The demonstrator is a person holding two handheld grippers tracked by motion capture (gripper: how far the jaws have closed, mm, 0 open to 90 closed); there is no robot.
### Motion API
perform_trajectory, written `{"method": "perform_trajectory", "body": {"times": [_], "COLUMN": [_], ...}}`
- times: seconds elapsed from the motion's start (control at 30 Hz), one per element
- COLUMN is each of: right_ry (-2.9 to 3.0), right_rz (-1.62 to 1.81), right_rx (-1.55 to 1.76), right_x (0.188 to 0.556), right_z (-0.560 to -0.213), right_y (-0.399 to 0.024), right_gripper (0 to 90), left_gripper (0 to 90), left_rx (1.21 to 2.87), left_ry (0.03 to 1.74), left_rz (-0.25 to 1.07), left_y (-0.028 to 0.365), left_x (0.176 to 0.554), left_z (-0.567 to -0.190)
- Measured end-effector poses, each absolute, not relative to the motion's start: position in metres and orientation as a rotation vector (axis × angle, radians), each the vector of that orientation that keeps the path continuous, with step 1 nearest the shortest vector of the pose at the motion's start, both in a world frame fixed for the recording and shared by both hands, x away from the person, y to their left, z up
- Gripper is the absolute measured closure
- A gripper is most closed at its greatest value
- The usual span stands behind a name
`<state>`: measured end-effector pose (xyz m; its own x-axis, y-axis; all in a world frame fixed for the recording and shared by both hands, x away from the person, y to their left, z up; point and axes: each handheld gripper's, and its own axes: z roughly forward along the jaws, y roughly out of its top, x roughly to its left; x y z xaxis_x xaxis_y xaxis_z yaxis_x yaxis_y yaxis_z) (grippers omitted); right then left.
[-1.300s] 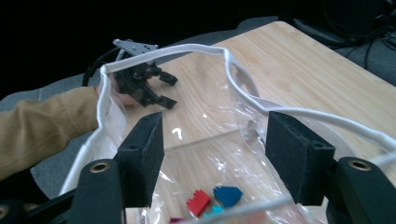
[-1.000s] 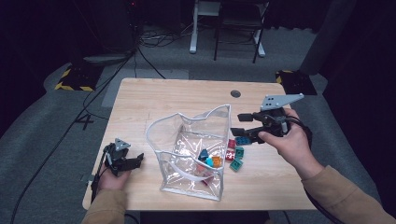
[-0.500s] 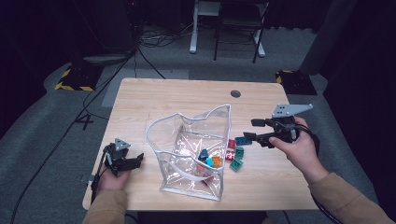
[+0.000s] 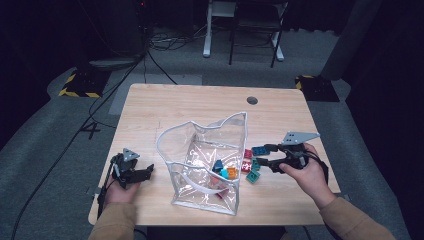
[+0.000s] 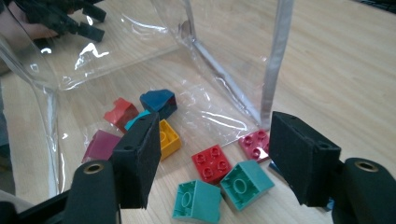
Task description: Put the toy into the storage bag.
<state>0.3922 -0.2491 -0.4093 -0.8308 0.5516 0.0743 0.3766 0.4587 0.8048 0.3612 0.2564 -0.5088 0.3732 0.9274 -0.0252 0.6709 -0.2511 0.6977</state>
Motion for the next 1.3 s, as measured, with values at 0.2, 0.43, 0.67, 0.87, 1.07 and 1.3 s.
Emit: {"method": "perform_trajectory", "body": {"times": [0.2, 0.43, 0.67, 0.87, 1.07, 1.3], "right_ry": [2.527, 2.554, 2.588, 2.598, 2.590, 2.584], "right_rz": [1.297, 1.260, 1.218, 1.156, 1.116, 1.075], "right_rx": [0.832, 0.865, 0.877, 0.864, 0.817, 0.781], "right_x": [0.391, 0.388, 0.383, 0.383, 0.380, 0.378], "right_z": [-0.434, -0.461, -0.485, -0.495, -0.499, -0.498], "right_y": [-0.245, -0.243, -0.239, -0.237, -0.231, -0.229], "right_gripper": [35.7, 35.7, 35.6, 37.2, 41.4, 47.3], "left_gripper": [22.3, 22.3, 22.3, 22.3, 22.3, 22.3], "left_rx": [2.012, 2.011, 2.012, 2.011, 2.012, 2.012], "left_ry": [1.374, 1.374, 1.373, 1.374, 1.373, 1.373], "left_rz": [0.530, 0.529, 0.532, 0.530, 0.531, 0.532], "left_y": [0.256, 0.256, 0.257, 0.256, 0.256, 0.256], "left_x": [0.361, 0.361, 0.361, 0.361, 0.361, 0.361], "left_z": [-0.509, -0.509, -0.509, -0.509, -0.509, -0.509]}}
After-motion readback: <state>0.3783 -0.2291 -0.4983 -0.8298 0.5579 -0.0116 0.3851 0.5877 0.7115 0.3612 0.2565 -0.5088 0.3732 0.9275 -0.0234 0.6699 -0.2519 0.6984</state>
